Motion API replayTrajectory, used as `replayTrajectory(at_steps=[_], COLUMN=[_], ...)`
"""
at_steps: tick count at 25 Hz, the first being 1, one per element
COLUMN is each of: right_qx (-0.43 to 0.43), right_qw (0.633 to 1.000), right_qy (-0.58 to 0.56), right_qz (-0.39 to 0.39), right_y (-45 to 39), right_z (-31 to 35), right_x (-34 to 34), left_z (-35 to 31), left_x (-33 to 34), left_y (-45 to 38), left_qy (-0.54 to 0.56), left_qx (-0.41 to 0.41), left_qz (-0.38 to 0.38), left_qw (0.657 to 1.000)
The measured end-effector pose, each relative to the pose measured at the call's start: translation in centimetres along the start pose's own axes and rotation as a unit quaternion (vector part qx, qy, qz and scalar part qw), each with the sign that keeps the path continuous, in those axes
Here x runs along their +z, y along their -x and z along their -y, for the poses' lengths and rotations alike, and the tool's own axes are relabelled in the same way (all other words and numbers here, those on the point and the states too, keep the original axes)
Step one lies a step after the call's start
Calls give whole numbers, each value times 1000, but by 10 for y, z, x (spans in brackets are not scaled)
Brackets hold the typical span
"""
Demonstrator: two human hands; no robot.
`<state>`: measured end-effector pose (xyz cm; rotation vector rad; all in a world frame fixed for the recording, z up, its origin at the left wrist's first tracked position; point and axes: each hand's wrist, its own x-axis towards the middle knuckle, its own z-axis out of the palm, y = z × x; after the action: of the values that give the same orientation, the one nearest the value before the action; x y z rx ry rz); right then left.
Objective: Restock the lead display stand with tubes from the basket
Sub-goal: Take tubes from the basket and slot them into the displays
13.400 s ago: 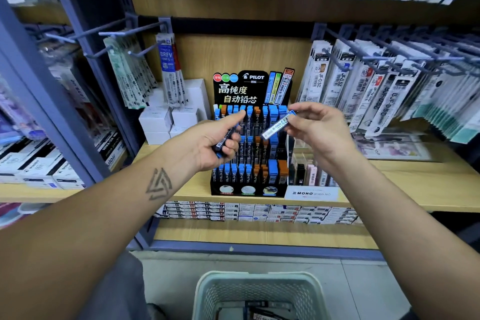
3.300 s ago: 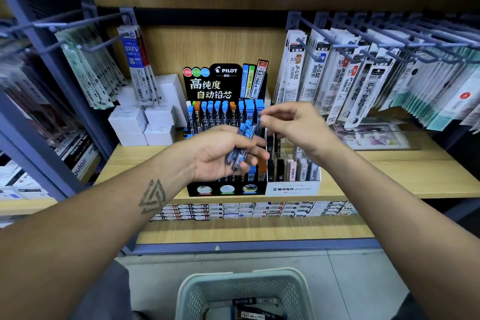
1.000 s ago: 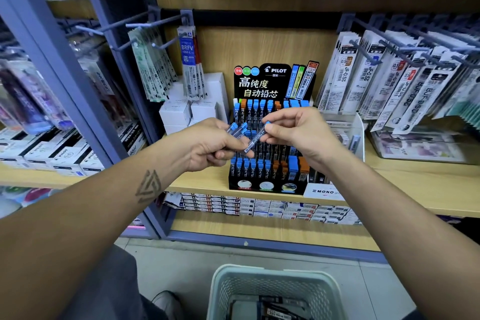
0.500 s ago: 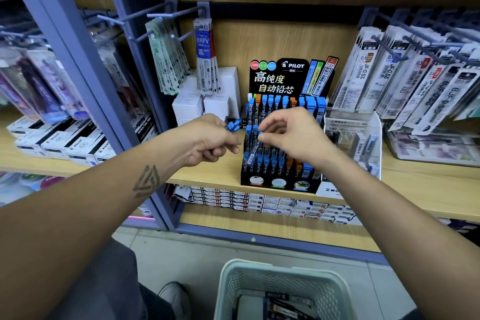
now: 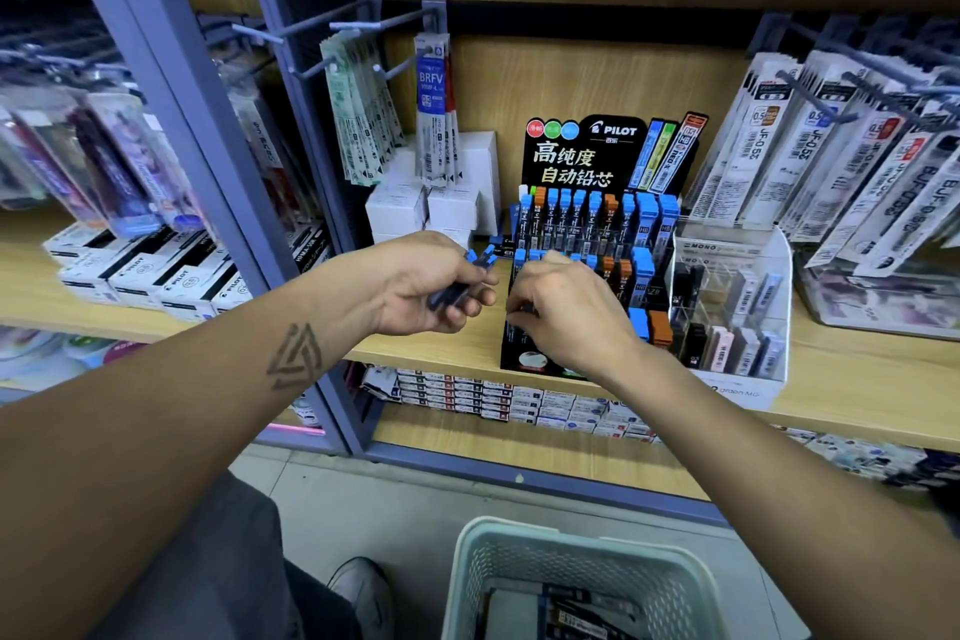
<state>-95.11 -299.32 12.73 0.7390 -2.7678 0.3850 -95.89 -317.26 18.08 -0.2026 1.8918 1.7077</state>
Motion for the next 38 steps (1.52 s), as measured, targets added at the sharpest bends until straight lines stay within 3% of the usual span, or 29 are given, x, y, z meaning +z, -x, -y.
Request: replayTrajectory(at_steps=[2, 4, 5, 7, 9, 13, 19, 26, 31, 38], right_qx=[-8, 63, 117, 196, 212, 244, 267, 241, 213, 150], right_qw=[1000, 991, 969, 887, 834, 804, 761, 816, 928, 975], right_qy=[-2, -117, -212, -415, -508, -536, -567, -493, -267, -125], right_qz=[12, -19, -39, -47, -41, -77, -166, -182, -147, -109], right_y=[0, -3, -6, -6, -4, 0, 4, 7, 3, 3], right_z=[-3, -7, -9, -13, -14, -21, -47, -66, -71, -59], right_x=[0, -10, -18, -35, -44, -49, -72, -83, -76, -58], left_z=[0, -1, -1, -3, -6, -9, -15, -29, -27, -22], left_x=[0, 2, 3, 8, 15, 28, 29, 26, 29, 38], left_y=[0, 0, 1, 4, 7, 7, -13, -24, -30, -27], left_qy=[12, 15, 19, 28, 36, 38, -13, 44, 46, 0], left_qx=[-2, 4, 9, 20, 28, 33, 71, 111, 104, 74], left_qz=[11, 27, 36, 60, 90, 109, -26, -75, -80, -31], left_qw=[1000, 1000, 999, 998, 995, 993, 997, 990, 990, 997])
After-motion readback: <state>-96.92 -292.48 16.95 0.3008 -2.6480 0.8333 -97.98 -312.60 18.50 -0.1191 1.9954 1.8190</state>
